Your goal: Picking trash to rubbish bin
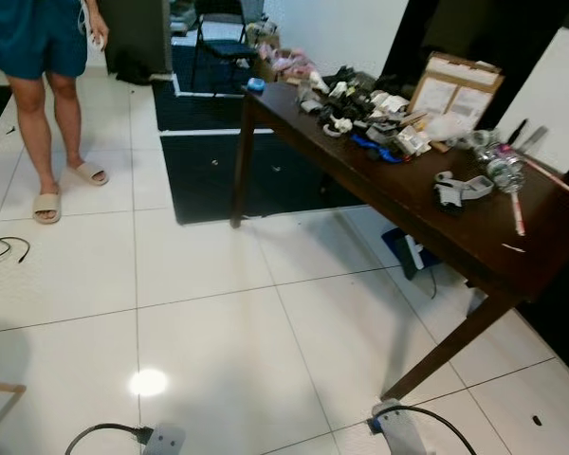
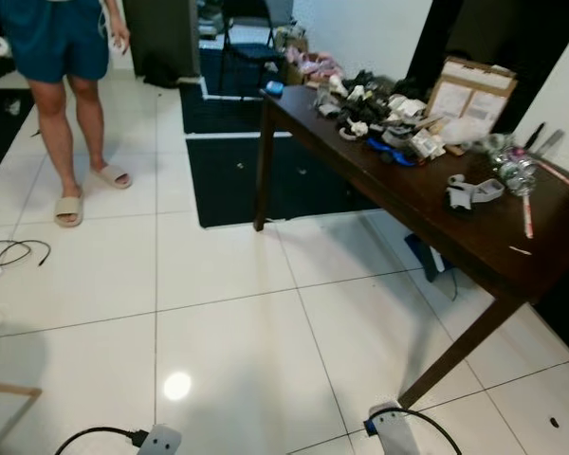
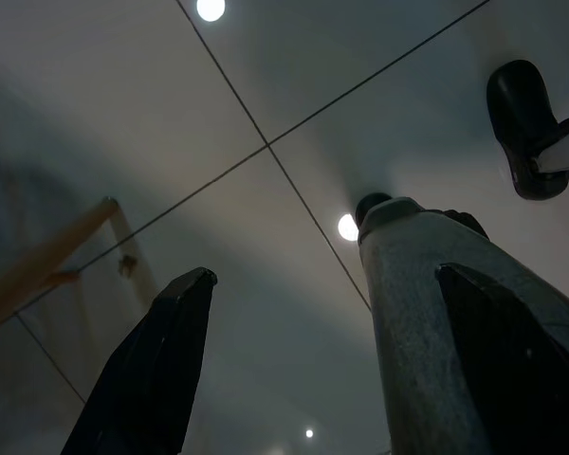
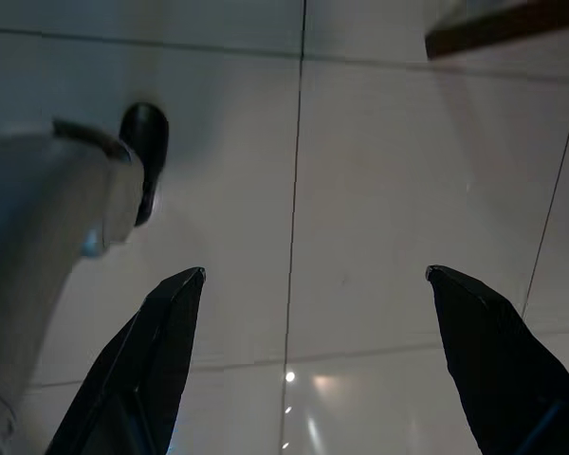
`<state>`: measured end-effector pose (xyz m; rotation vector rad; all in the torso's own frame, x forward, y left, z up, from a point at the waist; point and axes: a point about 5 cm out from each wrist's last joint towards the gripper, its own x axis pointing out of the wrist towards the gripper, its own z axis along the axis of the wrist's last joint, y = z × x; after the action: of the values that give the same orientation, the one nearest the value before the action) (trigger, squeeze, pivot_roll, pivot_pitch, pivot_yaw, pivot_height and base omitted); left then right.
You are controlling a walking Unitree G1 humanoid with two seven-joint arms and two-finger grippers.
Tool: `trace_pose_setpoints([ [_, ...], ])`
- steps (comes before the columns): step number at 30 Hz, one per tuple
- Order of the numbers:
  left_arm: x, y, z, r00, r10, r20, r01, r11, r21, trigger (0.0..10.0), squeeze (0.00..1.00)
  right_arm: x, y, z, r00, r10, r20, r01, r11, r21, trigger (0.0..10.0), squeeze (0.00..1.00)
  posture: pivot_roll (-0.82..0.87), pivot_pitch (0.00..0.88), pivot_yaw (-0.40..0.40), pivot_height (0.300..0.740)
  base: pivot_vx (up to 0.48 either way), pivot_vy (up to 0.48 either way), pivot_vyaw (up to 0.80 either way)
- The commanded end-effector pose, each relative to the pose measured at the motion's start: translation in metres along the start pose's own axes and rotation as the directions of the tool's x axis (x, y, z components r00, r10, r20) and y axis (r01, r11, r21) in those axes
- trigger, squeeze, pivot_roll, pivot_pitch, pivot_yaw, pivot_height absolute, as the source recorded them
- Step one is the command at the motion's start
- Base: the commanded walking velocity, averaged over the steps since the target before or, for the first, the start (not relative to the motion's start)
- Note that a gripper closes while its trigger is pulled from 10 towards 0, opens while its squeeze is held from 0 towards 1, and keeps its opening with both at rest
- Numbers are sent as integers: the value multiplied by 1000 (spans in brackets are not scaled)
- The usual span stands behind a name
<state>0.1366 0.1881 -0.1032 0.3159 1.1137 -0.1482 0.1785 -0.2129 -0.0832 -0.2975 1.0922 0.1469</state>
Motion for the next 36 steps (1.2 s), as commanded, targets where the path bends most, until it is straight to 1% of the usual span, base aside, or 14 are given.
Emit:
trace_pose_setpoints([
  [1,-2,-6,-15,998,-17,-59,18,1000,6,10000,0,-1,-4,-5,1000,-13,-14,13,1000,1,10000,0,55,55,-129,740,0,0,0],
  [3,-2,-6,-15,998,-21,-59,21,1000,15,10000,0,-1,-5,-6,1000,-18,-16,19,1000,15,10000,0,48,44,-107,740,0,0,0],
  [7,-2,-2,-14,998,-36,-61,41,995,89,10000,0,-1,1,-13,999,-35,-25,38,993,115,10000,0,53,36,-44,740,0,0,0],
  [10,-2,0,-13,998,-37,-59,43,993,110,10000,0,-1,3,-14,999,-39,-27,43,989,144,10000,0,56,35,-8,740,0,0,0],
  [12,-2,9,-12,998,-33,-60,41,988,147,10000,0,0,8,-16,999,-46,-27,51,977,206,10000,0,50,32,58,740,0,0,0],
  [14,-2,13,-12,998,-30,-62,39,986,159,10000,0,0,10,-16,998,-48,-27,53,973,225,10000,0,50,32,58,740,0,0,0],
  [16,-3,21,-11,998,-20,-62,31,984,178,10000,0,0,15,-17,998,-51,-25,56,964,261,10000,0,42,29,99,740,0,0,0],
  [18,-3,26,-9,998,-15,-59,26,981,190,10000,0,1,17,-17,998,-54,-24,58,956,288,10000,0,41,30,104,740,0,0,0],
  [21,-3,27,-8,998,-14,-58,25,980,196,10000,0,1,18,-17,998,-55,-24,60,953,296,10000,0,42,30,103,740,0,0,0],
  [23,-1,25,-1,999,-19,-42,27,980,200,10000,0,0,17,-20,998,-60,-32,67,953,297,10000,0,52,36,94,740,0,0,0],
  [28,0,17,3,999,-36,-29,41,979,201,10000,0,0,15,-22,997,-66,-37,74,955,289,10000,0,53,39,83,740,0,0,0],
  [30,0,11,2,998,-48,-30,53,979,198,10000,0,0,13,-22,997,-67,-39,75,961,268,10000,0,52,44,52,740,0,0,0],
  [34,0,7,-1,998,-53,-37,58,982,180,10000,0,-1,11,-22,997,-64,-40,71,970,233,10000,0,50,46,26,740,0,0,0],
  [36,0,4,-4,998,-50,-41,56,987,153,10000,0,-1,9,-22,997,-59,-40,66,978,200,10000,0,54,50,-19,740,0,0,0],
])
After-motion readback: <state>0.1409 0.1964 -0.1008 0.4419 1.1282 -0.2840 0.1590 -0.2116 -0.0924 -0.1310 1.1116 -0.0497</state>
